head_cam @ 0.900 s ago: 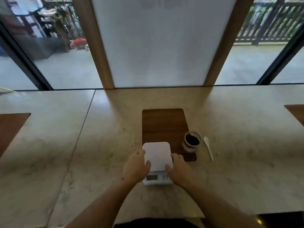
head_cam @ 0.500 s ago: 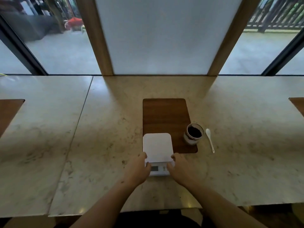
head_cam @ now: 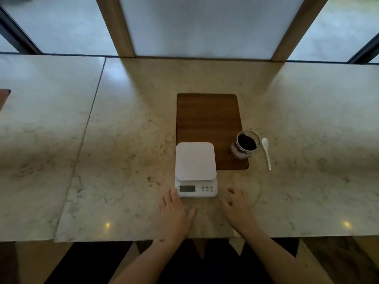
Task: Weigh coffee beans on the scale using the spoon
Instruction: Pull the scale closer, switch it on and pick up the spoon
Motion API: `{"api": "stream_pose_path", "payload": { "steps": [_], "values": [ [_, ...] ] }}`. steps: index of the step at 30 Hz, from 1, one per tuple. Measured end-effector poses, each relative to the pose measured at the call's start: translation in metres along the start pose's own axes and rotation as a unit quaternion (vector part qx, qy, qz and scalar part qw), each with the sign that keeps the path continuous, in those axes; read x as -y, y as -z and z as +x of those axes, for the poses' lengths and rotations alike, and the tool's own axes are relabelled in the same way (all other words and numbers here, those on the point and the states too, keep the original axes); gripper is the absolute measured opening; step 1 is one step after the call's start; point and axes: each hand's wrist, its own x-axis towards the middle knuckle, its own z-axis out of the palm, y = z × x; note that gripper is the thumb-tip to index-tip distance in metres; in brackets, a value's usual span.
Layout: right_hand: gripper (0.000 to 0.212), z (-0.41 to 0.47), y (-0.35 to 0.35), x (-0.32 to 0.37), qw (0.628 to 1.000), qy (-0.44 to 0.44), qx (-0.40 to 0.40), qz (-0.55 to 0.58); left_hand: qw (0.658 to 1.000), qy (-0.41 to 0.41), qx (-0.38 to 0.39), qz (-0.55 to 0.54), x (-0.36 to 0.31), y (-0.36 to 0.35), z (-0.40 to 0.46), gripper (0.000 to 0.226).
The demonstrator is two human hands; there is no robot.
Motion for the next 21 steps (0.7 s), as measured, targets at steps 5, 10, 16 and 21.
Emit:
{"api": "stream_pose_path", "payload": {
  "steps": [5,10,16,21],
  "values": [
    [0.045,0.024,0.028,-0.023,0.999,0.051,0.014,-0.003,1.0,0.021,-0.013,0.014,-0.011,-0.004,0.006,0.098],
    [0.027,0.055,0.06,-0.036,0.998,0.044,-0.053,0.004,0.997,0.055,0.036,0.05,0.007,0.011,0.046,0.114],
    [0.025,0.1,0.085,-0.033,0.99,-0.054,-0.122,0.05,0.982,0.029,0.138,0.124,0.017,0.017,0.087,0.15],
    [0.031,0.116,0.094,-0.028,0.986,-0.071,-0.142,0.04,0.976,0.023,0.171,0.131,0.014,0.015,0.097,0.158]
  ]
}}
